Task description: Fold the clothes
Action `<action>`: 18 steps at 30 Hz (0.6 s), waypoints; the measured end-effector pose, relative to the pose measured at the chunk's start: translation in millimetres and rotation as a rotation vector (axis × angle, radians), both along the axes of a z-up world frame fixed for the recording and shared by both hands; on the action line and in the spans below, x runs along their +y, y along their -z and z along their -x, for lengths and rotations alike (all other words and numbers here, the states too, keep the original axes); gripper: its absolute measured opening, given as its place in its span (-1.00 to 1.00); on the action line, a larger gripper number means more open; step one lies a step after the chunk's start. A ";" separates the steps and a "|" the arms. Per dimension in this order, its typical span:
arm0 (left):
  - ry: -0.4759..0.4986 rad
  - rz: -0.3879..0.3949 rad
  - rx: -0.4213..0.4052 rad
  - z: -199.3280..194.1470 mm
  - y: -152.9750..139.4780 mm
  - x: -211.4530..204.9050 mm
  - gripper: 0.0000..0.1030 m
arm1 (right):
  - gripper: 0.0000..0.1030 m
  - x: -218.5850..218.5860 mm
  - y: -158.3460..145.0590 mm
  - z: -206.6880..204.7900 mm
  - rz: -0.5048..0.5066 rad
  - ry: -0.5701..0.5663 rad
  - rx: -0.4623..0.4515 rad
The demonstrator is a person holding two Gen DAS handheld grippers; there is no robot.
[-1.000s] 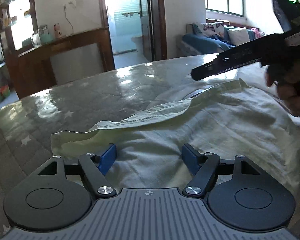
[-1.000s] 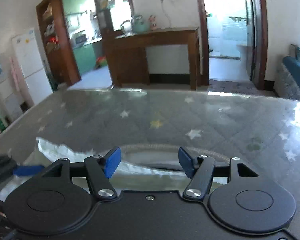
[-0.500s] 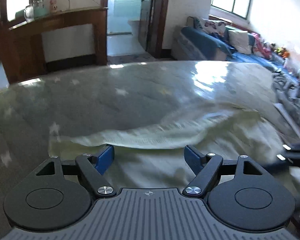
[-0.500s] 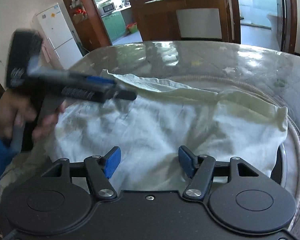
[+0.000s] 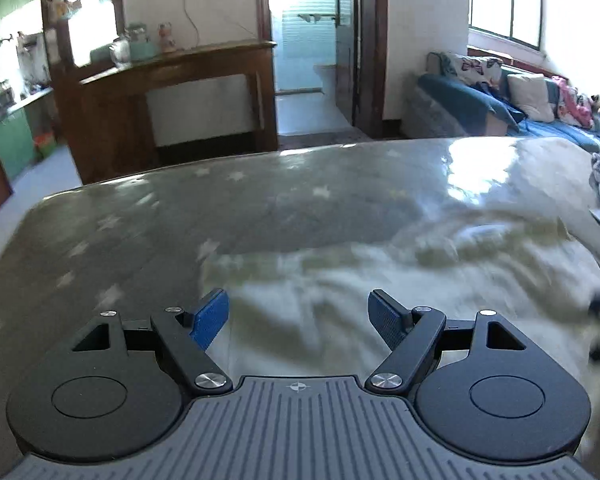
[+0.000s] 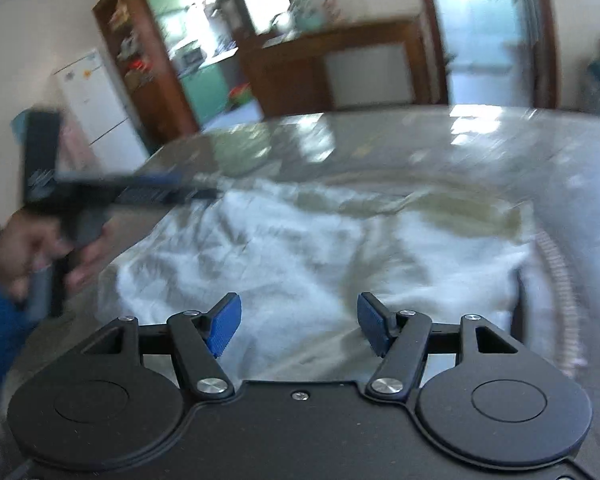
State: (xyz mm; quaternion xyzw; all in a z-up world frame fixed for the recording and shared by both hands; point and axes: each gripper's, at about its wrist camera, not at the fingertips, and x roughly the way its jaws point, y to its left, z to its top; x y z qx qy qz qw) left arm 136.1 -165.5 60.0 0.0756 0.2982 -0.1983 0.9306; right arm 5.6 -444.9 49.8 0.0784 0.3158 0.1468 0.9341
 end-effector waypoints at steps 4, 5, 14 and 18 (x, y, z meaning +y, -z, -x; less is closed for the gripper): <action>0.066 0.023 -0.020 45.9 5.0 -4.3 0.53 | 0.31 4.4 0.2 24.5 -0.005 0.032 -0.076; 0.071 0.006 -0.012 50.7 10.8 -8.5 0.53 | 0.31 8.6 1.3 29.2 0.016 0.031 -0.095; 0.002 -0.052 0.022 68.7 38.6 -8.0 0.59 | 0.34 23.9 23.8 25.1 0.184 0.178 -0.050; -0.014 -0.024 0.019 76.6 37.9 8.1 0.61 | 0.40 11.9 34.0 28.5 0.188 0.217 -0.007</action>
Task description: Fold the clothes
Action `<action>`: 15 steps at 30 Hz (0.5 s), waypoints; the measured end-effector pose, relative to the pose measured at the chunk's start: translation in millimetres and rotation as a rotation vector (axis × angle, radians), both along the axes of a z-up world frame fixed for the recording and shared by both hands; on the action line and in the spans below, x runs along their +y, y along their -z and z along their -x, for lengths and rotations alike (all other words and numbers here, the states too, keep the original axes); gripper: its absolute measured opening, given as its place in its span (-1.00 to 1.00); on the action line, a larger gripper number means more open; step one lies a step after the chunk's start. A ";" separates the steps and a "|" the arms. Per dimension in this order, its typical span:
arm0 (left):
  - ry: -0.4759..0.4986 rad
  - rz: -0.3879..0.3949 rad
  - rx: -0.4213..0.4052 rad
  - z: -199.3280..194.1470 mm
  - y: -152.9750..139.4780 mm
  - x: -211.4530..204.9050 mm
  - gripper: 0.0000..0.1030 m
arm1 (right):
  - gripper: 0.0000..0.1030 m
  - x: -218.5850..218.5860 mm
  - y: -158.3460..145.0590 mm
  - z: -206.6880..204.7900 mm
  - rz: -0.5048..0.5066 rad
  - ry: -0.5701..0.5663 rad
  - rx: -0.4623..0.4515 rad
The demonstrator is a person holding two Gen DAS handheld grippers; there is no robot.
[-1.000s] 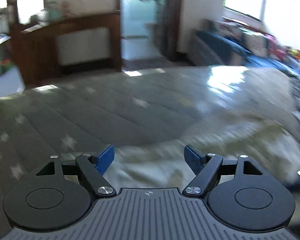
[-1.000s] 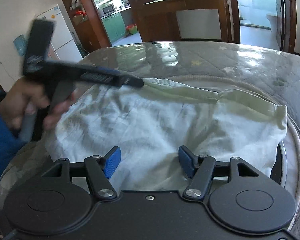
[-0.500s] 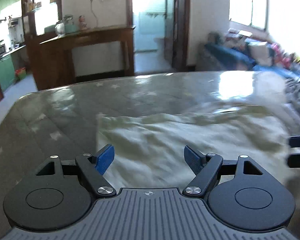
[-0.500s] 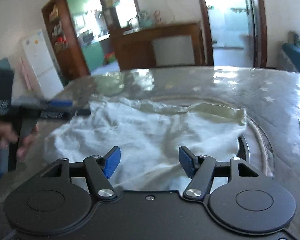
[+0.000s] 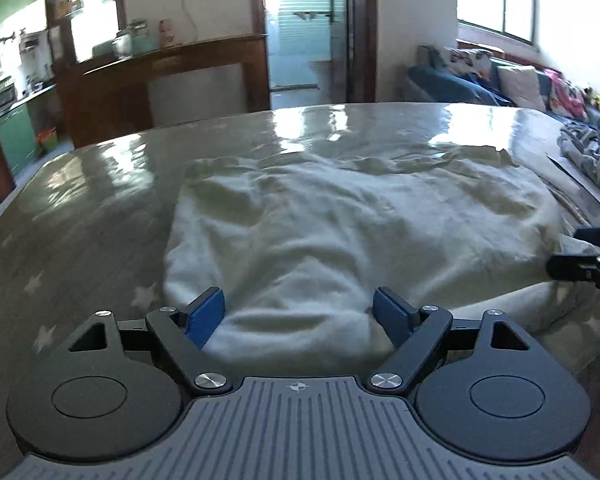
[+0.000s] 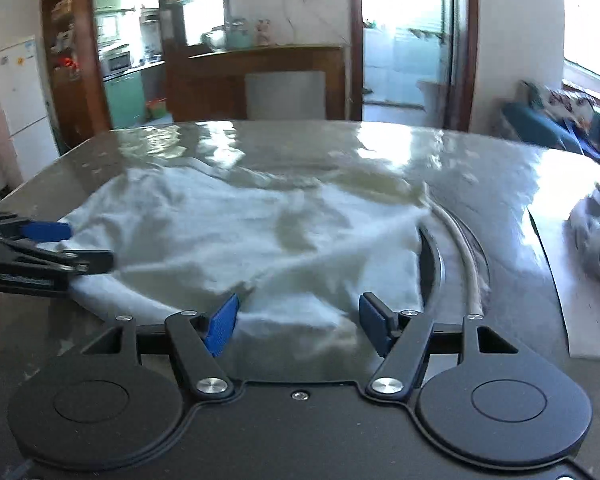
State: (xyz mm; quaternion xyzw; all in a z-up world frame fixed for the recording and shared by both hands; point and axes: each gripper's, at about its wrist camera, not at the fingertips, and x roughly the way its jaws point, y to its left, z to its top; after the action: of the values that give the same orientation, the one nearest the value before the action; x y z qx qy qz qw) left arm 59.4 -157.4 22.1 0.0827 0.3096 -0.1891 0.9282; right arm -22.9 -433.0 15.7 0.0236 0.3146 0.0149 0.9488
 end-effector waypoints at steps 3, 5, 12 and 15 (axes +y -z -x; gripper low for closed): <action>-0.020 0.054 -0.025 6.6 -13.4 17.8 0.61 | 0.43 -6.9 2.4 5.9 0.001 0.031 0.007; -0.071 0.084 -0.045 3.4 -27.0 33.5 0.61 | 0.45 -10.8 -4.2 3.4 -0.012 0.047 -0.019; -0.099 0.056 -0.032 -52.8 -40.5 30.6 0.61 | 0.46 -20.0 -14.6 -39.6 -0.056 0.081 -0.050; -0.081 0.060 -0.020 -71.4 -35.0 26.3 0.61 | 0.46 -24.9 -10.0 -61.2 -0.071 0.099 -0.029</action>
State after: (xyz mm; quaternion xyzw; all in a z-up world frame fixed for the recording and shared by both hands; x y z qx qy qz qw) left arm 130.8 -131.2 57.1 0.0439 0.2978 -0.1597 0.9402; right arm 38.3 -457.9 25.7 0.0724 0.2984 -0.0206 0.9515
